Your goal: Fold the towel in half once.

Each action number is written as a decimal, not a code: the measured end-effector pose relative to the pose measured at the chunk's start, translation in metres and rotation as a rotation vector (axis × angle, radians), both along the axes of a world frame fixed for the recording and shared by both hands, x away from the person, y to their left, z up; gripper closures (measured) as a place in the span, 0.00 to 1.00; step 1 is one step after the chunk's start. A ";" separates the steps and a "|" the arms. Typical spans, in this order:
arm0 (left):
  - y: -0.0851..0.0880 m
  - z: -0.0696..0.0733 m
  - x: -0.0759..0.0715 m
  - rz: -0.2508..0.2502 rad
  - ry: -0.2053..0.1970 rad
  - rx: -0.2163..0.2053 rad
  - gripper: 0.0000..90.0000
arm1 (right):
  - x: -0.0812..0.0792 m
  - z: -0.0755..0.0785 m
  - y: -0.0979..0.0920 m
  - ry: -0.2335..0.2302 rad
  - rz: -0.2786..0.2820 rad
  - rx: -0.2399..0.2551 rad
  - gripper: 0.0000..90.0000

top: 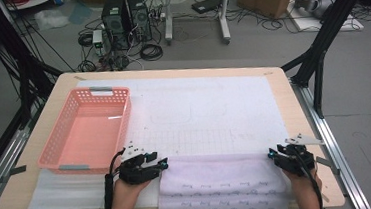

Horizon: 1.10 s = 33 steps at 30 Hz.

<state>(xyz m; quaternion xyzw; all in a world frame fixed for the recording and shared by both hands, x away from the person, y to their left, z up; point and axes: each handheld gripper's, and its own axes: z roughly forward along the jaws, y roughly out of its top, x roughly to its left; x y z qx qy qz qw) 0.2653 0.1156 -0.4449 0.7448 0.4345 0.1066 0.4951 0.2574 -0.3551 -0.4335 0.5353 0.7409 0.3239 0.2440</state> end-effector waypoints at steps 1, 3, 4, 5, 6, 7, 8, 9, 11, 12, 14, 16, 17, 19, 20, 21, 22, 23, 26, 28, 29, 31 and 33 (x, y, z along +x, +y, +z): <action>0.000 0.000 0.000 0.004 0.000 0.002 0.55 | -0.004 0.003 -0.003 -0.009 0.017 0.033 0.66; 0.001 -0.001 0.000 0.006 0.003 0.008 0.55 | -0.009 0.006 -0.008 -0.009 0.051 0.075 0.63; 0.001 -0.002 0.001 0.004 0.004 0.011 0.54 | -0.011 0.006 -0.009 0.014 0.072 0.093 0.61; 0.001 -0.002 0.001 0.002 0.010 0.009 0.54 | -0.012 0.005 -0.010 0.039 0.086 0.091 0.60; 0.000 -0.003 0.002 -0.001 0.016 0.013 0.54 | -0.013 0.002 -0.010 0.048 0.091 0.077 0.60; -0.001 -0.004 0.003 -0.002 0.019 0.014 0.54 | -0.013 -0.002 -0.010 0.070 0.096 0.063 0.60; -0.001 -0.005 0.004 -0.005 0.027 0.019 0.54 | -0.012 -0.005 -0.010 0.086 0.098 0.064 0.59; -0.003 -0.006 0.005 -0.009 0.038 0.020 0.53 | -0.011 -0.007 -0.011 0.093 0.103 0.076 0.58; -0.006 -0.008 0.006 -0.036 0.058 0.033 0.52 | -0.010 -0.007 -0.012 0.098 0.099 0.098 0.58; -0.008 -0.009 0.006 -0.046 0.064 0.049 0.52 | -0.010 -0.008 -0.012 0.094 0.106 0.089 0.59; -0.011 -0.009 0.006 -0.052 0.061 0.055 0.51 | -0.011 -0.008 -0.012 0.085 0.117 0.085 0.60; -0.012 -0.009 0.006 -0.045 0.060 0.063 0.52 | -0.011 -0.010 -0.013 0.082 0.114 0.100 0.61; -0.013 -0.009 0.005 -0.041 0.052 0.075 0.54 | -0.012 -0.010 -0.013 0.077 0.109 0.104 0.62; -0.016 -0.008 0.003 -0.042 0.038 0.105 0.65 | -0.012 -0.010 -0.012 0.079 0.114 0.105 0.68; -0.018 -0.008 0.002 -0.048 0.029 0.122 0.71 | -0.012 -0.010 -0.012 0.082 0.124 0.114 0.72; -0.019 -0.008 0.002 -0.057 0.026 0.130 0.76 | -0.012 -0.009 -0.012 0.091 0.127 0.127 0.76; -0.019 -0.008 0.002 -0.065 0.034 0.117 0.82 | -0.012 -0.010 -0.012 0.096 0.136 0.143 0.84; -0.020 -0.008 0.002 -0.061 0.038 0.112 0.87 | -0.012 -0.010 -0.012 0.104 0.146 0.162 0.86; -0.020 -0.008 0.002 -0.049 0.051 0.094 0.90 | -0.012 -0.009 -0.013 0.108 0.150 0.172 0.91; -0.017 -0.007 0.004 -0.035 0.059 0.069 0.91 | -0.012 -0.009 -0.014 0.106 0.143 0.193 0.93; -0.016 -0.006 0.006 -0.023 0.058 0.055 0.91 | -0.012 -0.009 -0.015 0.095 0.140 0.205 0.93; -0.015 -0.002 0.013 -0.014 0.066 0.034 0.91 | -0.011 -0.005 -0.017 0.076 0.132 0.230 0.94; -0.014 0.002 0.019 -0.004 0.064 0.028 0.91 | -0.007 -0.001 -0.018 0.052 0.132 0.243 0.94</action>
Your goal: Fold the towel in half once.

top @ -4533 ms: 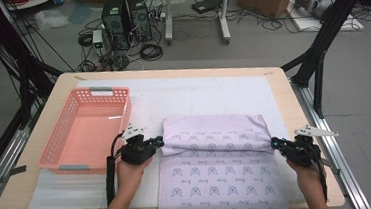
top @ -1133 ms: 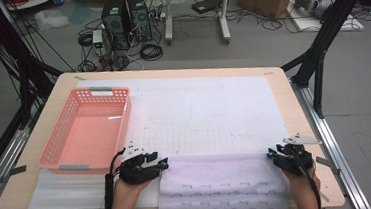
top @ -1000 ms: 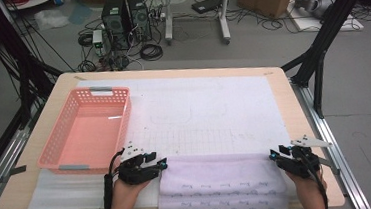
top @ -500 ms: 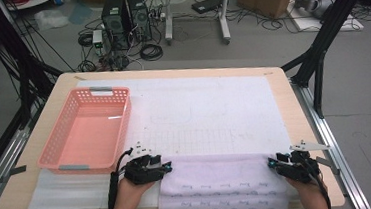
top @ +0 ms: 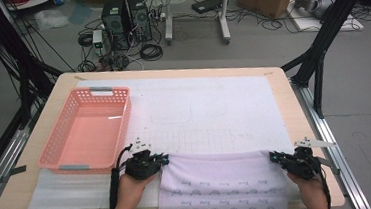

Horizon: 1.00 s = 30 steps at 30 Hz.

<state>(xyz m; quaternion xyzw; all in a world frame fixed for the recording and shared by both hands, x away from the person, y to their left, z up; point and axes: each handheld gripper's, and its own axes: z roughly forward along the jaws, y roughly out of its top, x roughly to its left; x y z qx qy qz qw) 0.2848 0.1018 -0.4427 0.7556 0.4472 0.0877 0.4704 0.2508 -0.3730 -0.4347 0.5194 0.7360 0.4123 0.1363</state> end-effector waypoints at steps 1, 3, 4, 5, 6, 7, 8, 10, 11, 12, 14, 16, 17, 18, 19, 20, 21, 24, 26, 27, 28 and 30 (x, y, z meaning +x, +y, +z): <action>0.001 0.002 0.004 0.011 0.000 -0.013 0.91 | 0.002 0.001 0.000 -0.011 -0.002 -0.005 0.94; 0.005 0.004 0.014 0.035 0.003 -0.038 0.91 | 0.007 0.003 0.001 -0.033 -0.008 -0.005 0.94; 0.005 0.005 0.019 0.039 0.008 -0.033 0.91 | 0.010 0.004 0.002 -0.043 -0.013 -0.003 0.94; 0.005 0.006 0.023 0.044 0.005 -0.024 0.91 | 0.014 0.006 0.002 -0.052 -0.017 0.004 0.94; 0.005 0.007 0.028 0.051 0.006 -0.020 0.91 | 0.018 0.008 0.002 -0.059 -0.018 0.013 0.94; 0.005 0.009 0.032 0.060 0.002 -0.023 0.91 | 0.023 0.010 0.003 -0.068 -0.018 0.015 0.94; 0.006 0.010 0.036 0.072 0.004 -0.031 0.91 | 0.028 0.012 0.004 -0.074 -0.022 0.010 0.94; 0.006 0.014 0.046 0.089 0.002 -0.027 0.91 | 0.039 0.016 0.007 -0.076 -0.023 0.009 0.94; 0.006 0.016 0.051 0.098 0.001 -0.027 0.91 | 0.046 0.018 0.007 -0.080 -0.023 0.007 0.94; 0.006 0.019 0.056 0.106 -0.001 -0.034 0.91 | 0.052 0.020 0.008 -0.083 -0.025 0.002 0.94; 0.004 0.025 0.066 0.115 -0.011 -0.014 0.91 | 0.063 0.025 0.009 -0.088 -0.030 -0.002 0.94; 0.002 0.030 0.076 0.123 -0.015 -0.003 0.91 | 0.075 0.029 0.010 -0.088 -0.034 -0.011 0.94; 0.002 0.031 0.081 0.132 -0.025 -0.004 0.91 | 0.080 0.031 0.010 -0.092 -0.038 -0.012 0.94; 0.002 0.033 0.087 0.143 -0.017 -0.005 0.91 | 0.085 0.032 0.011 -0.090 -0.037 -0.015 0.94; 0.002 0.034 0.092 0.154 -0.015 0.000 0.91 | 0.091 0.034 0.011 -0.094 -0.041 -0.019 0.94; 0.001 0.035 0.097 0.160 -0.015 0.008 0.91 | 0.096 0.035 0.012 -0.104 -0.042 -0.022 0.94; 0.000 0.035 0.101 0.166 -0.017 0.011 0.91 | 0.101 0.036 0.013 -0.109 -0.046 -0.024 0.94; -0.001 0.038 0.113 0.183 -0.037 0.011 0.91 | 0.116 0.039 0.016 -0.117 -0.059 -0.047 0.94; -0.001 0.039 0.122 0.190 -0.041 0.017 0.91 | 0.126 0.038 0.017 -0.115 -0.067 -0.039 0.94; -0.001 0.039 0.125 0.193 -0.040 0.016 0.91 | 0.131 0.037 0.017 -0.111 -0.073 -0.036 0.94; 0.000 0.039 0.128 0.201 -0.044 0.017 0.91 | 0.136 0.036 0.017 -0.119 -0.075 -0.035 0.94; 0.000 0.039 0.134 0.211 -0.054 0.017 0.91 | 0.145 0.035 0.019 -0.115 -0.083 -0.039 0.94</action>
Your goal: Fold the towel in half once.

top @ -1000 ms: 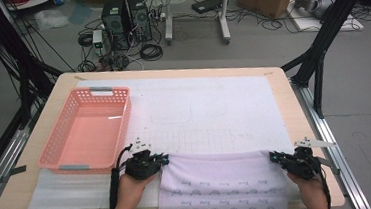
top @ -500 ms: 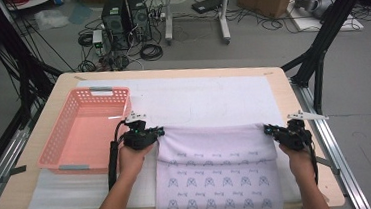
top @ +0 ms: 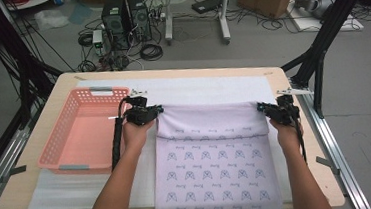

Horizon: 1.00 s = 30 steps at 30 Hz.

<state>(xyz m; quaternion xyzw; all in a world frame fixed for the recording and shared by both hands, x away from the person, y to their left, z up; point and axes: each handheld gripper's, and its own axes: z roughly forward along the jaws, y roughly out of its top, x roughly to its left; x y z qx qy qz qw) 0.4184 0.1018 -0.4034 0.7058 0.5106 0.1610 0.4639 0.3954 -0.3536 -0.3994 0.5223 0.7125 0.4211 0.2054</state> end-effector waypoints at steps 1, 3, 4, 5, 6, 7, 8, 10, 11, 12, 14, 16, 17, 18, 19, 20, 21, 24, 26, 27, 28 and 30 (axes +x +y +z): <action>0.000 -0.001 0.002 0.010 -0.001 -0.004 0.91 | 0.004 0.000 0.001 0.003 -0.003 -0.003 0.94; 0.001 -0.003 0.007 0.014 0.005 -0.004 0.91 | 0.010 0.001 0.003 -0.019 -0.011 -0.001 0.94; 0.000 -0.004 0.007 0.016 0.006 0.001 0.91 | 0.013 0.000 0.004 -0.011 -0.017 0.001 0.94; -0.001 -0.006 0.007 0.013 0.011 0.002 0.91 | 0.015 -0.002 0.005 -0.005 -0.020 0.000 0.94; -0.002 -0.007 0.007 0.003 0.016 0.003 0.90 | 0.017 -0.004 0.006 0.002 -0.033 0.003 0.94; -0.002 -0.008 0.007 -0.002 0.024 0.012 0.89 | 0.018 -0.006 0.006 0.012 -0.035 0.003 0.94; -0.003 -0.008 0.007 -0.001 0.024 0.016 0.86 | 0.019 -0.008 0.006 0.026 -0.035 0.003 0.93; -0.002 -0.008 0.006 -0.006 0.023 0.009 0.75 | 0.020 -0.012 0.008 0.043 -0.035 -0.017 0.85; -0.002 -0.007 0.006 -0.007 0.021 0.009 0.70 | 0.020 -0.012 0.009 0.050 -0.043 -0.016 0.77; -0.003 -0.007 0.005 -0.005 0.024 0.010 0.65 | 0.019 -0.012 0.008 0.049 -0.049 -0.017 0.73; -0.003 -0.007 0.003 -0.010 0.024 0.010 0.62 | 0.017 -0.009 0.005 0.032 -0.061 -0.004 0.68; -0.004 -0.010 0.002 -0.015 0.033 0.013 0.62 | 0.016 -0.006 0.001 0.032 -0.067 -0.004 0.68; -0.005 -0.012 0.002 -0.031 0.055 0.023 0.62 | 0.015 -0.006 0.000 0.043 -0.064 -0.011 0.68; -0.007 -0.015 0.002 -0.035 0.077 0.037 0.62 | 0.014 -0.006 -0.001 0.058 -0.057 -0.016 0.69; -0.008 -0.017 0.002 -0.040 0.088 0.046 0.61 | 0.014 -0.008 -0.001 0.072 -0.048 -0.025 0.69; -0.010 -0.019 0.001 -0.042 0.090 0.047 0.61 | 0.013 -0.009 -0.001 0.086 -0.046 -0.024 0.69; -0.012 -0.023 -0.001 -0.035 0.097 0.038 0.62 | 0.013 -0.012 0.000 0.103 -0.041 -0.030 0.69; -0.016 -0.030 -0.004 -0.047 0.127 0.058 0.67 | 0.013 -0.020 0.001 0.171 -0.026 -0.046 0.68; -0.020 -0.032 -0.007 -0.050 0.118 0.087 0.82 | 0.014 -0.024 0.003 0.192 -0.018 -0.065 0.72; -0.021 -0.033 -0.009 -0.052 0.116 0.119 0.92 | 0.014 -0.024 0.004 0.189 -0.008 -0.074 0.83; -0.022 -0.033 -0.011 -0.054 0.106 0.144 0.97 | 0.013 -0.023 0.006 0.175 0.001 -0.094 0.88; -0.020 -0.033 -0.014 -0.041 0.087 0.134 0.99 | 0.012 -0.022 0.008 0.169 0.015 -0.108 0.97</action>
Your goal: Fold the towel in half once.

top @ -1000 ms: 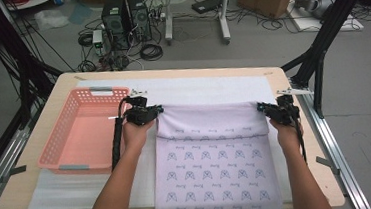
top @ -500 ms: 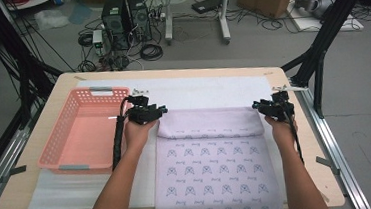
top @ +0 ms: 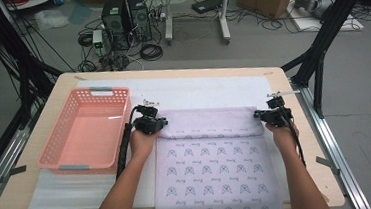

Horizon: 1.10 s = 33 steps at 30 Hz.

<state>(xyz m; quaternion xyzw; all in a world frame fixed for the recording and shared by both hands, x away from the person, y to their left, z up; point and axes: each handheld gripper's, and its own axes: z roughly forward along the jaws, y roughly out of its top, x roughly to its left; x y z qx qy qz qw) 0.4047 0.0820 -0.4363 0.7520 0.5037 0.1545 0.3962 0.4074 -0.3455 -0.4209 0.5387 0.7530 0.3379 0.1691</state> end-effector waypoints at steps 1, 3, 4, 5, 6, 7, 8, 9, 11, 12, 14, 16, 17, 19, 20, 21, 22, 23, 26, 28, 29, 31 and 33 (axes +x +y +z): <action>0.001 0.000 -0.002 0.006 -0.006 -0.005 0.99 | 0.000 0.000 0.001 0.005 0.003 0.001 0.97; 0.005 0.001 -0.006 -0.001 -0.021 -0.017 1.00 | -0.003 0.001 0.000 0.008 0.009 0.002 0.97; 0.006 0.002 -0.009 -0.002 -0.031 -0.019 1.00 | -0.005 0.003 -0.001 0.005 0.013 0.007 0.98; 0.007 0.003 -0.011 -0.009 -0.033 -0.006 1.00 | -0.008 0.005 -0.001 -0.004 0.017 0.012 0.98; 0.008 0.004 -0.014 -0.010 -0.050 -0.003 1.00 | -0.010 0.006 -0.002 -0.013 0.022 0.010 0.97; 0.009 0.005 -0.018 -0.010 -0.072 -0.014 1.00 | -0.014 0.008 -0.002 -0.031 0.024 0.012 0.98; 0.010 0.005 -0.020 -0.013 -0.077 -0.019 1.00 | -0.018 0.008 -0.003 -0.037 0.027 0.012 0.97; 0.012 0.006 -0.023 -0.022 -0.080 -0.017 1.00 | -0.021 0.008 -0.004 -0.037 0.029 0.015 0.97; 0.013 0.005 -0.029 -0.036 -0.080 -0.018 1.00 | -0.031 0.006 -0.009 -0.038 0.026 0.036 0.98; 0.013 0.004 -0.031 -0.033 -0.080 -0.021 1.00 | -0.035 0.005 -0.011 -0.045 0.025 0.049 0.97; 0.014 0.002 -0.034 -0.030 -0.083 -0.022 1.00 | -0.042 0.002 -0.014 -0.049 0.030 0.062 0.97; 0.016 0.001 -0.033 0.000 -0.085 -0.057 0.96 | -0.046 0.001 -0.016 -0.048 0.031 0.056 0.97; 0.016 0.001 -0.032 0.018 -0.085 -0.075 0.85 | -0.047 0.001 -0.016 -0.047 0.027 0.058 0.97; 0.015 0.001 -0.029 0.021 -0.089 -0.094 0.73 | -0.049 0.003 -0.015 -0.055 0.027 0.065 0.97; 0.013 -0.001 -0.027 0.019 -0.074 -0.088 0.72 | -0.049 0.004 -0.015 -0.058 0.029 0.065 0.97; 0.010 -0.003 -0.025 0.019 -0.053 -0.087 0.68 | -0.049 0.005 -0.014 -0.059 0.030 0.063 0.97; 0.008 -0.005 -0.024 0.013 -0.040 -0.077 0.66 | -0.049 0.005 -0.013 -0.059 0.030 0.060 0.97; 0.006 -0.007 -0.023 0.015 -0.037 -0.059 0.68 | -0.049 0.005 -0.013 -0.056 0.030 0.057 0.97; 0.000 -0.010 -0.024 0.001 -0.042 -0.006 0.82 | -0.049 0.005 -0.012 -0.053 0.033 0.058 0.97; -0.001 -0.008 -0.026 -0.006 -0.055 0.015 0.94 | -0.050 0.005 -0.012 -0.055 0.036 0.057 0.97; -0.001 -0.007 -0.027 -0.006 -0.062 0.018 0.96 | -0.050 0.005 -0.012 -0.055 0.038 0.057 0.97; 0.000 -0.003 -0.031 -0.017 -0.086 -0.005 0.96 | -0.052 0.006 -0.012 -0.061 0.038 0.067 0.97; 0.002 0.001 -0.038 -0.038 -0.116 -0.026 0.96 | -0.055 0.007 -0.012 -0.067 0.044 0.073 0.97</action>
